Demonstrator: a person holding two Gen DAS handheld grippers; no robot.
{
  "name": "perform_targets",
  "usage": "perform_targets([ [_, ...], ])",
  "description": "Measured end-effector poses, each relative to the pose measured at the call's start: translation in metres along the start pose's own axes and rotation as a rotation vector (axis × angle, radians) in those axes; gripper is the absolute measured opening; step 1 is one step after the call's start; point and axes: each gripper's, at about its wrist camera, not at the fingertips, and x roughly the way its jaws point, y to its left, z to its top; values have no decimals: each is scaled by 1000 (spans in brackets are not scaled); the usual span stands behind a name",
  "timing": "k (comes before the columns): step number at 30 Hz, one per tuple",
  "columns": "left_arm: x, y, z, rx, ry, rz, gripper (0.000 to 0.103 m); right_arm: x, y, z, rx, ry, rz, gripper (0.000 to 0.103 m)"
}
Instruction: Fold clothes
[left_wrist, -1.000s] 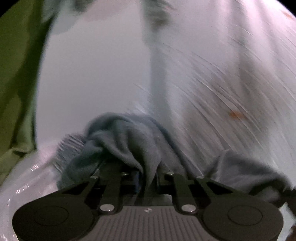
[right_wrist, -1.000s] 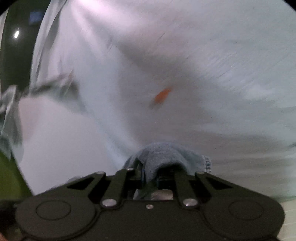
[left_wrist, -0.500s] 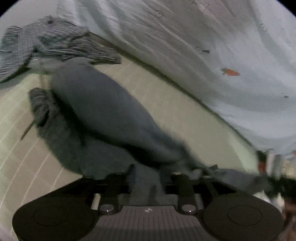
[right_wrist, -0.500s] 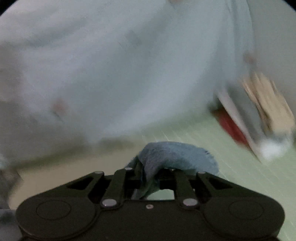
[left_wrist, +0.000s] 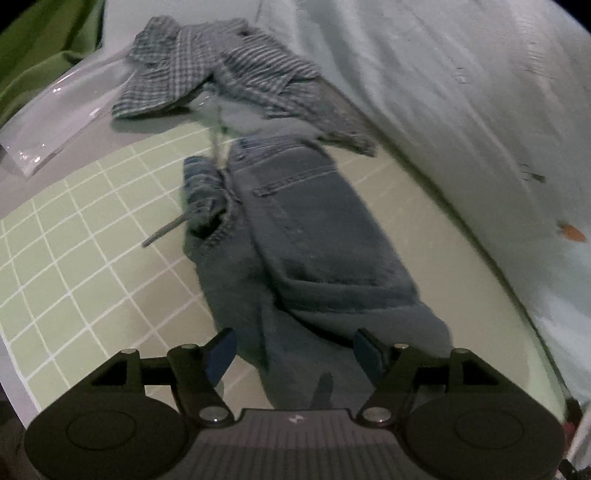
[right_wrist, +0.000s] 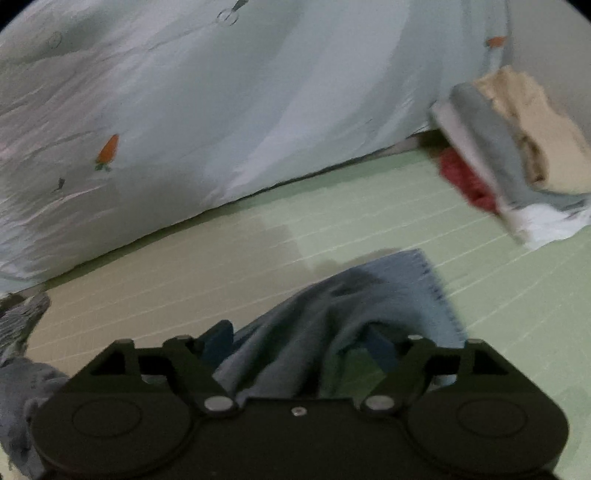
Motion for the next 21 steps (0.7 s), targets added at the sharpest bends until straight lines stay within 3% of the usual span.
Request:
perform_targets([
  [5,25,0,17,-21,32,-6,71,28,18,2,19,36,37,87],
  [12,63,-19,34,15,65,1,71,47,49,17,0,-72,-50,87],
  [15,68,-17,38,-11,45,28,71,43,65,13,-118,-152,-150,86],
  [18,69,-15,39,-15,33,44,71,27,89,2,-322,-315,-253,86],
  [20,70,-16,40,-6,31,57,71,19,100,1,-407,-394,-278,93],
  [21,70,-16,40,-8,27,56,71,20,100,4,-405,-389,-265,96],
])
